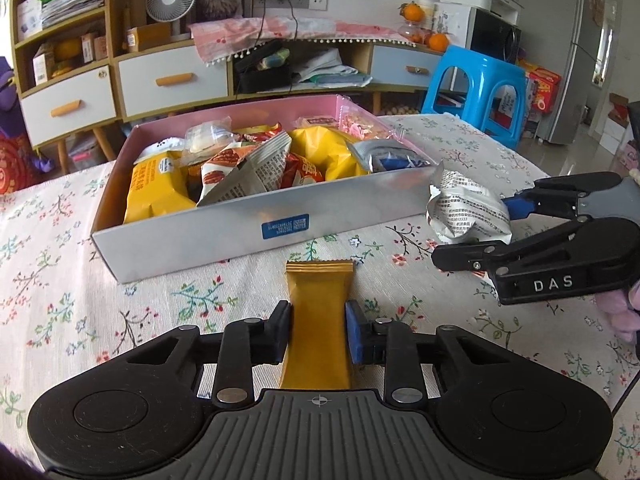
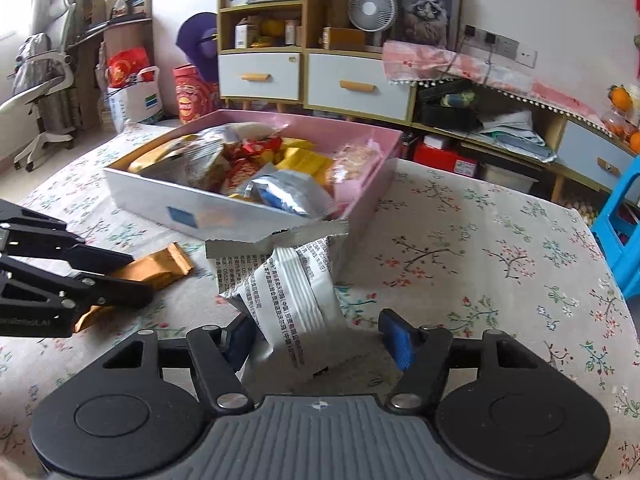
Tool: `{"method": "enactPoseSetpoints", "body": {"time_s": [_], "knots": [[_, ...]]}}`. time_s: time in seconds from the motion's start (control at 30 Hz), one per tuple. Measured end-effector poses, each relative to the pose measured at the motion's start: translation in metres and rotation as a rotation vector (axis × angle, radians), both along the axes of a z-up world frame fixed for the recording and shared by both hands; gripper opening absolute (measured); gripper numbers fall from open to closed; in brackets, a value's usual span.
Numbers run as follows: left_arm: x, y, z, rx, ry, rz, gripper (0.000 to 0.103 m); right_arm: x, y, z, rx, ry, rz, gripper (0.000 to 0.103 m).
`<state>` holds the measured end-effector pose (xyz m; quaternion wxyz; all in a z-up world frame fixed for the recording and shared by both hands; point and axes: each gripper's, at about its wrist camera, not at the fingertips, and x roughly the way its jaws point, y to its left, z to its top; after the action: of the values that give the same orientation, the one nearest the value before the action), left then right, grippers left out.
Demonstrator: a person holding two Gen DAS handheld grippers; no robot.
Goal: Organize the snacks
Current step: 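Carry the gold bar and white packet over the box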
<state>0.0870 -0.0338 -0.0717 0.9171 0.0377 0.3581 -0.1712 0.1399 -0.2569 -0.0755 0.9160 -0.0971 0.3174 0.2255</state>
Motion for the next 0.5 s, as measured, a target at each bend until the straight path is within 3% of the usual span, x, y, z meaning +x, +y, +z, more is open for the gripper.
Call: {"method": "enactPoseSetpoints", "body": {"time_s": [0.5], "knots": [[-0.015,0.013,0.006,-0.054,0.031,0.028,0.026,-0.025,0.006,0.017,0.033,-0.042,0.028,0.053]]}}
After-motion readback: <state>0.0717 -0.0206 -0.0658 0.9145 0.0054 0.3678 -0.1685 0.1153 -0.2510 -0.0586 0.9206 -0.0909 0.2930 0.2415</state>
